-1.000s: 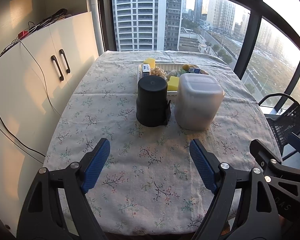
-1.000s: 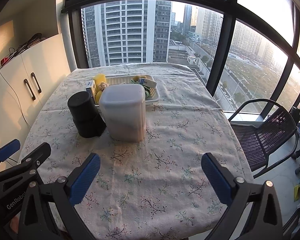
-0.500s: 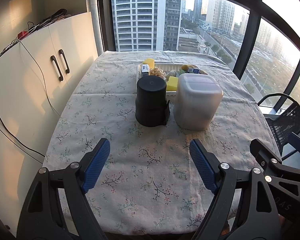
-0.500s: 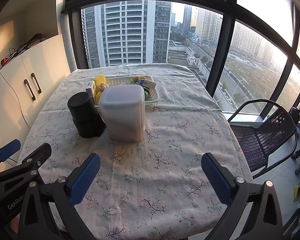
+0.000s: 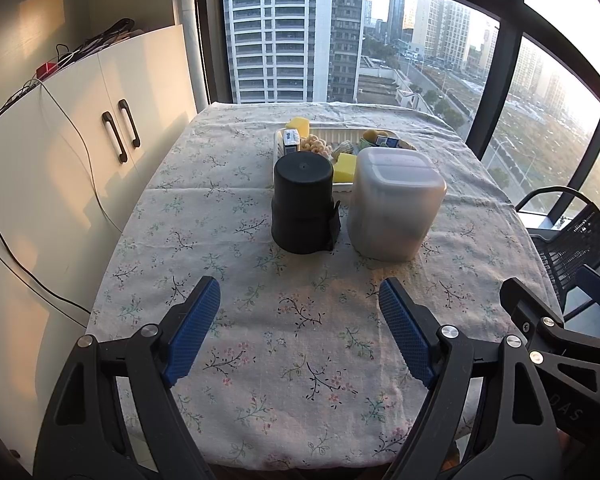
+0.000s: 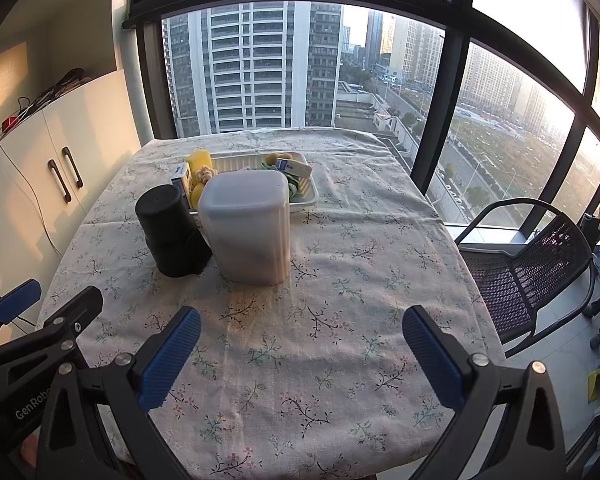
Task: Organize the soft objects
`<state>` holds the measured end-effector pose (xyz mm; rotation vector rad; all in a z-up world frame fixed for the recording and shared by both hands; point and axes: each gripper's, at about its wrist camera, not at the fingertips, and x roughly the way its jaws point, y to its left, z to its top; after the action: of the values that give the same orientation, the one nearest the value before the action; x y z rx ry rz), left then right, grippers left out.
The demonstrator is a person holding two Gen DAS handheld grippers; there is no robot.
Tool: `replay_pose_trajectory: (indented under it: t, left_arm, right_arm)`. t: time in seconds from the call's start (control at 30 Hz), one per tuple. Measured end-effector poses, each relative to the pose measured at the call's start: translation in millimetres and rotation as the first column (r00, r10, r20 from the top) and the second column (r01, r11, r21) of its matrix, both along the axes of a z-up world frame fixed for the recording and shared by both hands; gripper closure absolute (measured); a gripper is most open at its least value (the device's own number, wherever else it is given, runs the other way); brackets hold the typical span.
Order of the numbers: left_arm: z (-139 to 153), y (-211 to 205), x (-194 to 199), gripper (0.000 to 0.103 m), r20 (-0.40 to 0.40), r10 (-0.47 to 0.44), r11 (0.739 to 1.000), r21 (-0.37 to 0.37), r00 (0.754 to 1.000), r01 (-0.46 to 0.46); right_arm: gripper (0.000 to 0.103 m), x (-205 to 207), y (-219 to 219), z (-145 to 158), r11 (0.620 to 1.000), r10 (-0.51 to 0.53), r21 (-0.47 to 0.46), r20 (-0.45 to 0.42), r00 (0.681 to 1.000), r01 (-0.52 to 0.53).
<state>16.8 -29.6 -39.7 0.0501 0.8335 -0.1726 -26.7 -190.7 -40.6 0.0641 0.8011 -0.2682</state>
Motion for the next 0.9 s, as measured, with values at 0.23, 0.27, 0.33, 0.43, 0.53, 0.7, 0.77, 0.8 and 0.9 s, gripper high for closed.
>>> replay_pose_trajectory:
  t: [0.23, 0.27, 0.33, 0.43, 0.53, 0.7, 0.77, 0.8, 0.9]
  left_arm:
    - [0.2, 0.4, -0.1, 0.022, 0.001, 0.000, 1.000, 0.004, 1.000, 0.000]
    - [0.1, 0.4, 0.0, 0.022, 0.000, 0.001, 1.000, 0.005, 1.000, -0.001]
    - [0.0, 0.3, -0.1, 0.022, 0.000, 0.000, 1.000, 0.002, 1.000, 0.000]
    - [0.2, 0.5, -0.3, 0.022, 0.000, 0.001, 1.000, 0.005, 1.000, -0.001]
    - [0.1, 0.6, -0.3, 0.022, 0.001, 0.000, 1.000, 0.005, 1.000, 0.000]
    - [0.9, 0.4, -0.6, 0.022, 0.002, 0.001, 1.000, 0.004, 1.000, -0.001]
    - [0.5, -0.2, -0.6, 0.022, 0.003, 0.002, 1.000, 0.004, 1.000, -0.002]
    - [0.7, 0.2, -0.7, 0.022, 0.003, 0.001, 1.000, 0.004, 1.000, -0.001]
    - [0.9, -0.1, -0.6, 0.022, 0.002, 0.001, 1.000, 0.005, 1.000, -0.001]
  right_arm:
    - [0.000, -0.2, -0.1, 0.1, 1.000, -0.001, 0.005, 0.000, 1.000, 0.001]
    - [0.000, -0.8, 0.1, 0.6, 1.000, -0.002, 0.005, 0.000, 1.000, 0.002]
    - [0.000, -1.4, 0.2, 0.7, 1.000, -0.005, 0.001, 0.000, 1.000, 0.005]
    - [0.000, -1.4, 0.0, 0.7, 1.000, -0.003, 0.002, -0.001, 1.000, 0.003]
    - [0.000, -1.8, -0.5, 0.6, 1.000, -0.002, 0.003, 0.000, 1.000, 0.002]
    - [0.000, -1.9, -1.2, 0.4, 1.000, -0.005, 0.002, -0.003, 1.000, 0.005]
    - [0.000, -1.6, -1.5, 0.7, 1.000, -0.005, 0.001, -0.002, 1.000, 0.005]
    - [0.000, -1.8, -2.1, 0.6, 1.000, -0.006, 0.001, -0.003, 1.000, 0.006]
    - [0.000, -1.8, -1.8, 0.6, 1.000, -0.005, 0.002, -0.002, 1.000, 0.005]
